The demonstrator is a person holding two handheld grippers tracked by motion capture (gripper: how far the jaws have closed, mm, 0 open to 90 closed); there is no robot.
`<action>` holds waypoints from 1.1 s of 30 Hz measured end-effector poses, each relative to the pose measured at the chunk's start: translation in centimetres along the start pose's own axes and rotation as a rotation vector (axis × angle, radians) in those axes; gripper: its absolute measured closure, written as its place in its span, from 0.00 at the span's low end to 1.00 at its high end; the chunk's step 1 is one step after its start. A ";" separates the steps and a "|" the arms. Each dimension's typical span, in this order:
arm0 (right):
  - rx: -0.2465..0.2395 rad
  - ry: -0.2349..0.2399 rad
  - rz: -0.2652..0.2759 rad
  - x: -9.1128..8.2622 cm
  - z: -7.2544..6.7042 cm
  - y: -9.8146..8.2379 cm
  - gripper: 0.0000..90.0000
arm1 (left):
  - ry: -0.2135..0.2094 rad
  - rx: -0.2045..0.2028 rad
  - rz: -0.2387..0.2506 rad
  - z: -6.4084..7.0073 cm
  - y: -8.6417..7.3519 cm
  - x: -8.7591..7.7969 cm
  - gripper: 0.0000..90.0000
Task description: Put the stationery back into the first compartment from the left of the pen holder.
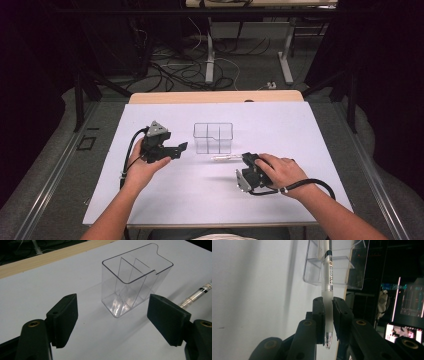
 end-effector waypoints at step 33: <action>-0.276 -0.013 0.032 1.4 2.4 4.6 0.90 | -0.098 0.144 -0.064 3.7 -0.2 0.6 0.38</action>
Point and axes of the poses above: each handheld gripper's, and its own axes: x roughly forward along the jaws, y roughly out of its top, z roughly to its right, the point moved 7 cm from there along x, roughly forward along the jaws, and after that the axes turned 2 degrees about -x, right-handed, at the moved point
